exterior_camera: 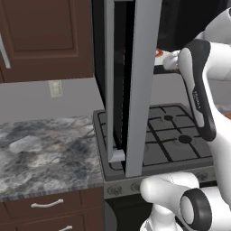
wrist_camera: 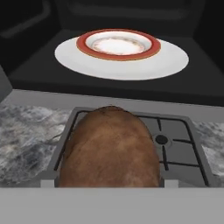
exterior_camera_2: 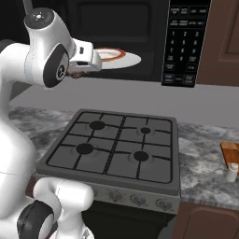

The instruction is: Retrieve the reheated potato from the microwave, then place the potato, cheese, and condiment on the cutting board.

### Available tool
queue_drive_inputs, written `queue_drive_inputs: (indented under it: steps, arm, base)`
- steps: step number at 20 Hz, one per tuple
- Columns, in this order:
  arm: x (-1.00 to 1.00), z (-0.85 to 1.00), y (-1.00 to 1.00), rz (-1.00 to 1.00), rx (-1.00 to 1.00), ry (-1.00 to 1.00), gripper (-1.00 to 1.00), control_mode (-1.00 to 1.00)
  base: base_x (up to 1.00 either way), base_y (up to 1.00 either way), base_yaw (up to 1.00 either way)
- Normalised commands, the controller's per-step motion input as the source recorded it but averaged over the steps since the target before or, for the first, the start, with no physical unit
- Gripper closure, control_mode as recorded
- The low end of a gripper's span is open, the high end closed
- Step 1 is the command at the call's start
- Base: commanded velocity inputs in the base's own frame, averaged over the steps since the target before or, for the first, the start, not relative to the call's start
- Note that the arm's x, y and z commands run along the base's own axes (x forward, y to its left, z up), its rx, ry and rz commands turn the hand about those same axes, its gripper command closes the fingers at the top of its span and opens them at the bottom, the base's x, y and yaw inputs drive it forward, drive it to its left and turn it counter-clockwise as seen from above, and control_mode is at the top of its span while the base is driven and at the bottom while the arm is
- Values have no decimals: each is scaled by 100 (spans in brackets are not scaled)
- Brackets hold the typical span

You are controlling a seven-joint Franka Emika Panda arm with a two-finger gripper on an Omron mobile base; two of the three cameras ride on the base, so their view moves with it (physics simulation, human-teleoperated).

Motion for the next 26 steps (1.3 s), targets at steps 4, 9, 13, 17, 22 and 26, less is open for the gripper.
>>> queue_drive_inputs:
  steps: [4,9,13,17,22,26]
  arm:
    - [0,-15,0,-3,-7,11,100,-100]
    - [0,-4,0,-2,-3,2,100,100]
    - [0,0,0,0,0,0,100,100]
    - [0,0,0,0,0,0,100,100]
    - [0,0,0,0,0,0,100,100]
    - [0,0,0,0,0,0,100,100]
  base:
    - [0,0,0]
    - [-26,-3,-2]
    - [-100,-56,-9]
    - [-94,-97,-8]
    - [-15,-100,-1]
    - [26,-100,0]
